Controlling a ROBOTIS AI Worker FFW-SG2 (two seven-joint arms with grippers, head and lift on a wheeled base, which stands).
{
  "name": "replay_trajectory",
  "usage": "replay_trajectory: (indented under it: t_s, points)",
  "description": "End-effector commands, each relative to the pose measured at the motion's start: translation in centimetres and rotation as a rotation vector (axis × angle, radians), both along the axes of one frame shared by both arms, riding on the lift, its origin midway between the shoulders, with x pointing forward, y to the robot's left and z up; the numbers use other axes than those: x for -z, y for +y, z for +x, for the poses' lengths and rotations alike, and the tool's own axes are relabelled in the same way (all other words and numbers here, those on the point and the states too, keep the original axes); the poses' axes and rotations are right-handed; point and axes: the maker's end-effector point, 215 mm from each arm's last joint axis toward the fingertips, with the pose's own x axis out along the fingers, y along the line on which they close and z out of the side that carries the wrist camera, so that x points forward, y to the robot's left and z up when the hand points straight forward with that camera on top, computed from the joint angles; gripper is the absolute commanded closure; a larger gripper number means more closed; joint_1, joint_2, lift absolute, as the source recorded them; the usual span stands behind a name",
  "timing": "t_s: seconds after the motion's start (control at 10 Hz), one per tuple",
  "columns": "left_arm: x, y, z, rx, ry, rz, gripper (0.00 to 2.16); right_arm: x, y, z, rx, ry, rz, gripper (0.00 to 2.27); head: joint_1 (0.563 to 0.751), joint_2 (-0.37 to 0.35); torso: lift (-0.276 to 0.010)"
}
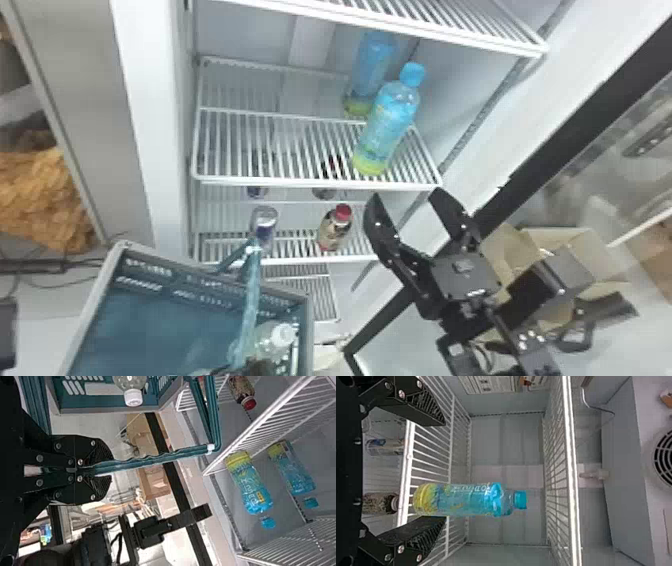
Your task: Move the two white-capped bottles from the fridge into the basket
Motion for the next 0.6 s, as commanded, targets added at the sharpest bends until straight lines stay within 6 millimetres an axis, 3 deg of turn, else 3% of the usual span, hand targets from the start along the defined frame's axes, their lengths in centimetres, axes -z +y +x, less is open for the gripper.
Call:
replay_trajectory:
  t_s: [0.0, 0.5]
  points:
    - [-0.03, -0.2, -0.03, 0.004, 0.001, -0.004, 1.19, 0.3, -0.51, 0.21, 0.009, -0.03, 0.008, 0.22, 0.695, -0.35, 0.0]
    - [-0.1, -0.17, 0.15, 0.003, -0.003, -0.005, 1.19, 0.85, -0.34, 0.16, 0.006, -0.022, 0.014, 0.22, 0.695, -0.35, 0.0]
